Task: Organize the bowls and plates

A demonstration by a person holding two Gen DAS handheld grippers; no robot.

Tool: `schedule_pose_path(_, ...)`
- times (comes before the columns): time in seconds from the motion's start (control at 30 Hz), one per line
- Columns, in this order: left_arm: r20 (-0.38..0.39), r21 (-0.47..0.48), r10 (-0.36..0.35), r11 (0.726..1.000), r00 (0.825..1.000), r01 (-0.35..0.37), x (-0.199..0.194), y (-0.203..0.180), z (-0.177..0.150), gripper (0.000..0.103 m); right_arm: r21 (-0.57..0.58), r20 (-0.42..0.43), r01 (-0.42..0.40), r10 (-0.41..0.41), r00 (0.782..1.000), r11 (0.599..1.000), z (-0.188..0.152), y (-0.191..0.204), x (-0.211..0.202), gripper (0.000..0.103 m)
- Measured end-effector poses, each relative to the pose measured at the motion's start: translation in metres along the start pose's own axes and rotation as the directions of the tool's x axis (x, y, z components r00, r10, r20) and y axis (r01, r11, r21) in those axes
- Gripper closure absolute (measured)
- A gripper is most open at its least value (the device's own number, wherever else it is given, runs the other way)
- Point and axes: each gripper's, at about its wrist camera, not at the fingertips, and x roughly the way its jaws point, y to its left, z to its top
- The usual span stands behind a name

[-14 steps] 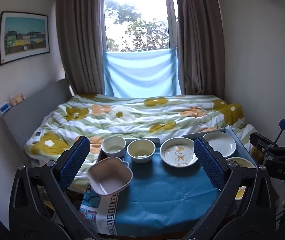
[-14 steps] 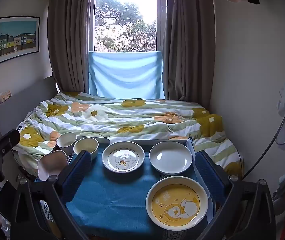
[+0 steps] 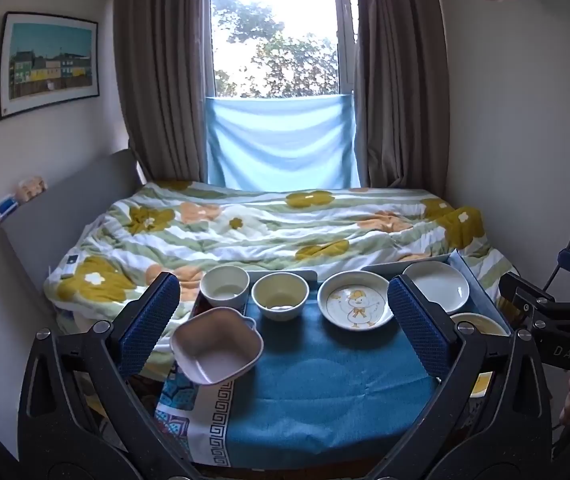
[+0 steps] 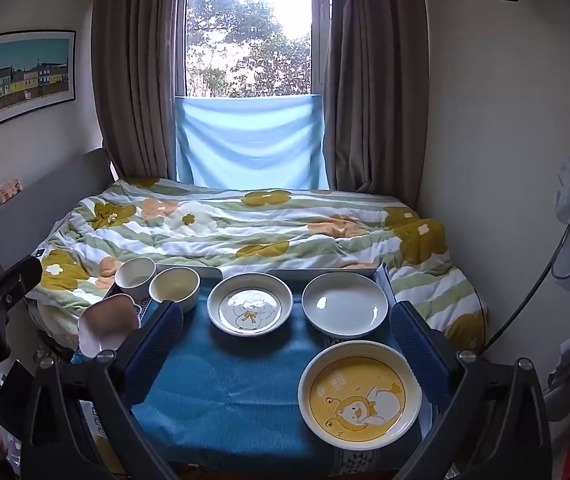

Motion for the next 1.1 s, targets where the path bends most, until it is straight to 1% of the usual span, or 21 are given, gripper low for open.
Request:
schedule_pose_path(0.23,-0.017,-0.002,0.007,1.000,1.000,-0.007,0.0030,-0.0003,-0.0032,0.000,-0.002,-0.004,0.001,-0.001,1.000,1.000,-0.0007,-0.0021,0.0002,0.000)
schedule_pose_path(0.6,-0.018,-0.006,0.007,1.000,1.000,-0.007,-0.0004,-0.0005,-0.0051,0.000,-0.007,-0.002,0.011,-0.011,1.000,1.000,-0.0040,-0.0007,-0.0008,0.000)
schedule_pose_path(0.8,-0.025,-0.017,0.007,1.000,1.000,-0.007,-0.0001,-0.0011,-0.0047,0.000,0.002,-0.003,0.016,-0.016,1.000,1.000,-0.0068,-0.0061,-0.0001,0.000)
schedule_pose_path(1.1,-0.031,-0.011,0.002,1.000,1.000,-0.002,-0.0011,0.0008,-0.0040,0.000,0.001,0.021,0.019,-0.019,1.000,1.000,-0.0049,-0.0077,-0.0047,0.000)
